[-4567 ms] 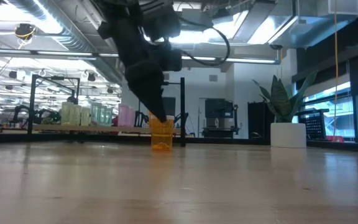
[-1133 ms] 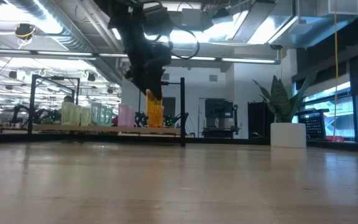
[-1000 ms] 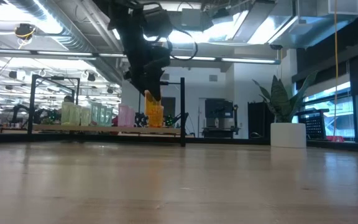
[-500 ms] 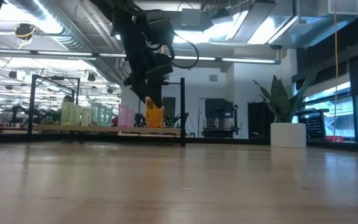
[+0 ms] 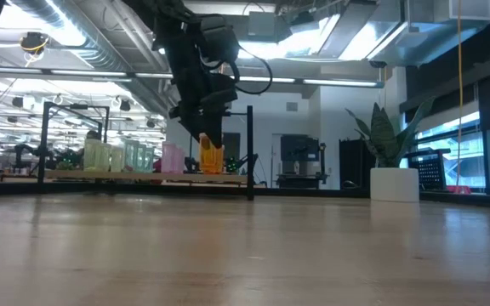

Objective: Pick and place medicine bottles onto shelf by color
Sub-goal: Put the orange pill bottle on the shelf and align it with the other orange pill bottles, then return to Home Position

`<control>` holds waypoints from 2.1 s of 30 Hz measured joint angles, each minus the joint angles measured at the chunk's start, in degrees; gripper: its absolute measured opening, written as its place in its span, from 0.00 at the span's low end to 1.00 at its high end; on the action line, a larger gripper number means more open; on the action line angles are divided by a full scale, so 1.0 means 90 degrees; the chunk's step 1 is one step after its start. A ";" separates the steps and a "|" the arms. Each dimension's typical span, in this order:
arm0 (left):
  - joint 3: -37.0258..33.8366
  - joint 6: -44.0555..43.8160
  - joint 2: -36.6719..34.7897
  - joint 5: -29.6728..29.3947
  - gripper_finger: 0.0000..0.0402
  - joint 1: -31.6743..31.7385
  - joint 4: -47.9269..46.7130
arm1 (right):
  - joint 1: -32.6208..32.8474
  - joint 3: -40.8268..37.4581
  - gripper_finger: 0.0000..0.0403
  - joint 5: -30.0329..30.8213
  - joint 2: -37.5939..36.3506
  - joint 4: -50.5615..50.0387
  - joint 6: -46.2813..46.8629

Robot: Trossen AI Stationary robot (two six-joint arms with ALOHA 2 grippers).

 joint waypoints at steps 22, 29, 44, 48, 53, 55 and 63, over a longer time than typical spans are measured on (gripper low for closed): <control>0.0005 -0.0495 0.0065 -0.0171 0.46 0.0029 0.0016 | -0.0002 0.0000 0.66 0.0000 0.0000 -0.0002 0.0000; 0.0005 -0.0644 0.0219 -0.0096 0.46 0.0027 0.0067 | -0.0027 0.0000 0.66 0.0000 0.0000 -0.0005 0.0000; 0.0000 -0.0765 0.0244 -0.0192 0.58 0.0029 0.0008 | -0.0027 0.0000 0.66 0.0250 0.0000 -0.0004 -0.0002; 0.0000 -0.0770 0.0243 -0.0216 0.67 0.0029 0.0014 | -0.0027 0.0000 0.66 0.0248 0.0000 -0.0004 -0.0002; 0.0001 -0.0770 0.0199 -0.0215 0.75 0.0029 0.0023 | -0.0027 0.0000 0.66 0.0240 0.0000 -0.0005 -0.0002; 0.0040 -0.0770 0.0151 -0.0140 0.76 0.0024 -0.0050 | -0.0027 0.0000 0.66 0.0233 0.0000 -0.0004 -0.0002; 0.0417 -0.0759 -0.0521 -0.0296 0.76 -0.0313 -0.0544 | -0.0027 0.0000 0.66 0.0217 0.0000 0.0007 -0.0002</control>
